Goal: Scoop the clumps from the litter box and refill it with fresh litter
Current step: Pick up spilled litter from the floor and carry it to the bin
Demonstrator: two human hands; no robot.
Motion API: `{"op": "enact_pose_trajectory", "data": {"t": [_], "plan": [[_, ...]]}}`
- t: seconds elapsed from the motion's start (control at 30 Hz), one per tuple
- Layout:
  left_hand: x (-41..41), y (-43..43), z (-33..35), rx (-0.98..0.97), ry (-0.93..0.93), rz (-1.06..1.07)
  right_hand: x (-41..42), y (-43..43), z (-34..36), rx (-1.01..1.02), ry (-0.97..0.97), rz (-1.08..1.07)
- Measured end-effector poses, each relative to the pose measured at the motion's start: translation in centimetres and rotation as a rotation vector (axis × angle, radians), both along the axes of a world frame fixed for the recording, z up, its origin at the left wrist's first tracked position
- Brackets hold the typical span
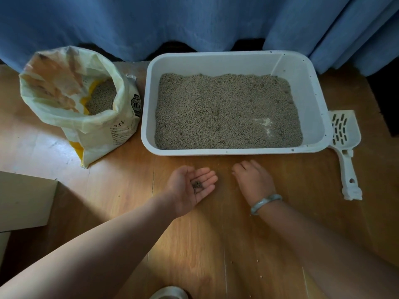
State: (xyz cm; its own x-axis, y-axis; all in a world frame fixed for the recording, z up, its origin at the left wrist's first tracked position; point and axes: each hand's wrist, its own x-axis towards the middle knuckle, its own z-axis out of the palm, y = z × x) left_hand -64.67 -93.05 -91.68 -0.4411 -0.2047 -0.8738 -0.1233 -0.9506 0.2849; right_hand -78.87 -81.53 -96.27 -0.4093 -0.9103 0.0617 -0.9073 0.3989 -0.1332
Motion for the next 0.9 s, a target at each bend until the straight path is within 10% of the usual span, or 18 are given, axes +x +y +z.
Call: {"op": "enact_pose_trajectory", "data": {"t": [0.33, 0.63, 0.9], "plan": [[0.2, 0.8, 0.0, 0.009, -0.014, -0.017, 0.1, 0.1, -0.6, 0.05, 0.022, 0.002], [0.2, 1.5, -0.4, -0.008, -0.012, -0.033, 6.0, -1.0, 3.1, -0.17, -0.664, -0.117], [1.0, 1.4, -0.6, -0.024, 0.009, -0.089, 7.6, -1.4, 3.8, -0.194, -0.704, -0.007]]}}
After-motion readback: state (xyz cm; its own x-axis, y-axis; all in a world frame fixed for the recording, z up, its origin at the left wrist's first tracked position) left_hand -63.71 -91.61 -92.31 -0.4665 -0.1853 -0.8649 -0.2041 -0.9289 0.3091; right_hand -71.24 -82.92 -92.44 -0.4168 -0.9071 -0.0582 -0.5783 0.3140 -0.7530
